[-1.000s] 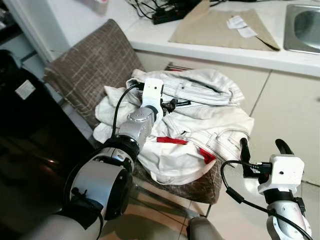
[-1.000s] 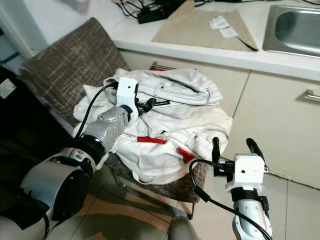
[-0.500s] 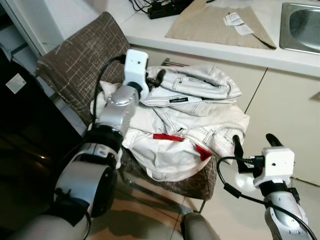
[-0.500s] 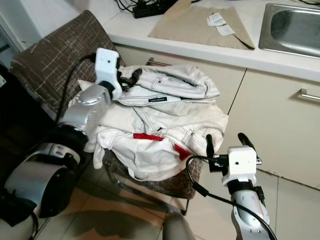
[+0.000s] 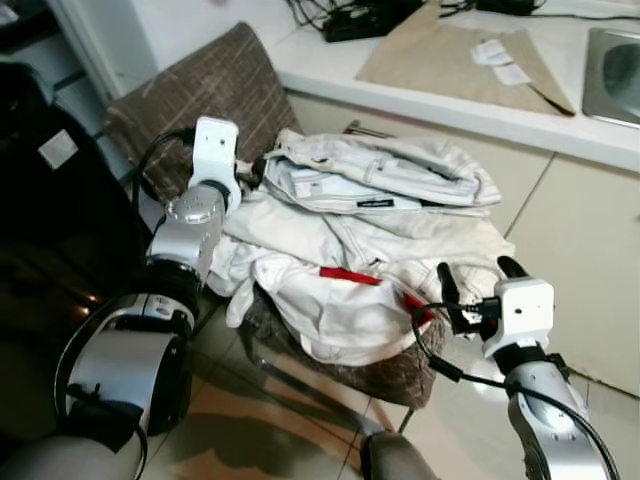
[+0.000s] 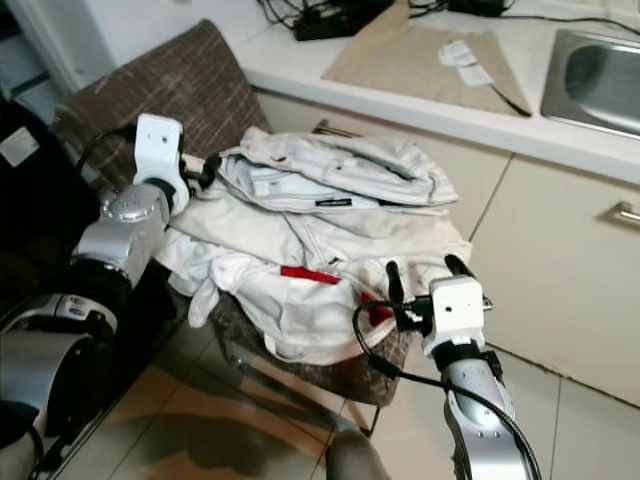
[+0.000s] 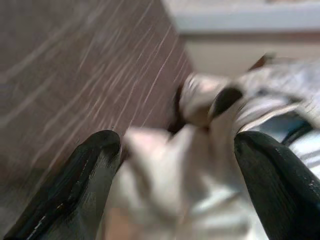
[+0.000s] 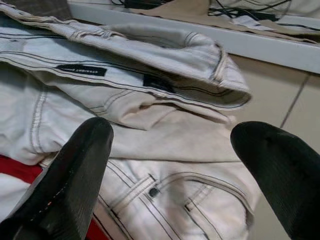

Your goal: Clothes washing

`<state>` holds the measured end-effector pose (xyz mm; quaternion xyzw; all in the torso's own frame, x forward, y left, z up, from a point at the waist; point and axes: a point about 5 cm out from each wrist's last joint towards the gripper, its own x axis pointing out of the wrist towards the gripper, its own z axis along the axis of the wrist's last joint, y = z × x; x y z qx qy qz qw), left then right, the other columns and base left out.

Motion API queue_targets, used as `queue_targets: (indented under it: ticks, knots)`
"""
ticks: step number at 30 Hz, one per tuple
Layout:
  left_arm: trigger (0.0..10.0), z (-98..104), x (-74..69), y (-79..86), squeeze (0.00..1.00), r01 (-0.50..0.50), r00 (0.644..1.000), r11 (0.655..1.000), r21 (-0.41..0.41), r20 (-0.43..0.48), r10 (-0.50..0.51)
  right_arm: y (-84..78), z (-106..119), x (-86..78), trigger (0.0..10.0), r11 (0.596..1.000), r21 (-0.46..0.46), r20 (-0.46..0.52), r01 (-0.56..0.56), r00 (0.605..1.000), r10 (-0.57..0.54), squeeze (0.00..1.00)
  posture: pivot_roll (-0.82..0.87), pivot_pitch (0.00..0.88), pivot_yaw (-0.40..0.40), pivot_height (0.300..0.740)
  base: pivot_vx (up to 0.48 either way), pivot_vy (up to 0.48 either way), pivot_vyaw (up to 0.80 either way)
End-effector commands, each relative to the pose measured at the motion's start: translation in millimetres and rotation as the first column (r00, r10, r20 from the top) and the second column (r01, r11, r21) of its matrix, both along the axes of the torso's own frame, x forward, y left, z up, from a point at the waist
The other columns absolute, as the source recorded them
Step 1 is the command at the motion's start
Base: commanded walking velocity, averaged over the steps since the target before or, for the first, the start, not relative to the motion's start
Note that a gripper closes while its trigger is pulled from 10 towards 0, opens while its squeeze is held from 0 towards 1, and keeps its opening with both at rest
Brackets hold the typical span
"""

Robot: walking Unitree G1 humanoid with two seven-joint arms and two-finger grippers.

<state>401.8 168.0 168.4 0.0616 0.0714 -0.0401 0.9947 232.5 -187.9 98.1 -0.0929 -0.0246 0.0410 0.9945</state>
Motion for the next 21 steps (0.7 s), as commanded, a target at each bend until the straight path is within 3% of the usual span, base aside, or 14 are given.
queue_targets:
  ticks: [1,3,5,7,10,21]
  knots:
    - [10.0,-6.6,-0.2,-4.6,0.0,-0.004,0.999,0.999,-0.041,-0.039,0.002,-4.4,0.1,-4.1,10.0,1.0,-0.006,-0.009,0.012,1.0,-0.012,0.0,-0.43,0.039,0.086,0.74,0.0,0.0,0.0]
    - [10.0,-7.5,1.0,-16.3,0.0,0.009,0.998,0.99,-0.142,-0.057,-0.017,-7.7,0.8,-8.2,10.0,1.0,-0.013,-0.01,0.022,1.0,-0.022,0.0,-0.45,0.051,0.087,0.74,0.0,0.0,0.0]
    - [10.0,-7.1,1.5,-19.4,0.0,0.012,0.998,0.985,-0.172,-0.058,-0.022,-8.4,0.9,-9.4,10.0,1.0,-0.015,-0.01,0.024,1.0,-0.024,0.0,-0.45,0.052,0.088,0.74,0.0,0.0,0.0]
    - [10.0,-4.9,3.1,-27.5,0.0,0.015,0.997,0.956,-0.293,-0.069,-0.037,-11.3,1.3,-11.9,10.0,0.999,-0.02,-0.011,0.035,0.999,-0.036,0.0,-0.47,0.057,0.09,0.74,0.0,0.0,0.0]
    - [10.0,1.9,4.9,-42.3,0.0,0.067,0.995,0.927,-0.37,-0.044,-0.089,-16.3,2.1,-16.3,10.0,0.998,-0.026,-0.01,0.059,0.998,-0.059,0.0,-0.49,0.064,0.1,0.74,0.0,0.0,0.0]
    - [10.0,10.9,6.0,-55.5,0.0,0.137,0.989,0.93,-0.342,0.002,-0.145,-16.0,1.0,-16.5,10.0,0.998,-0.023,-0.015,0.067,0.998,-0.067,0.0,-0.49,0.06,0.106,0.74,0.0,0.0,0.0]
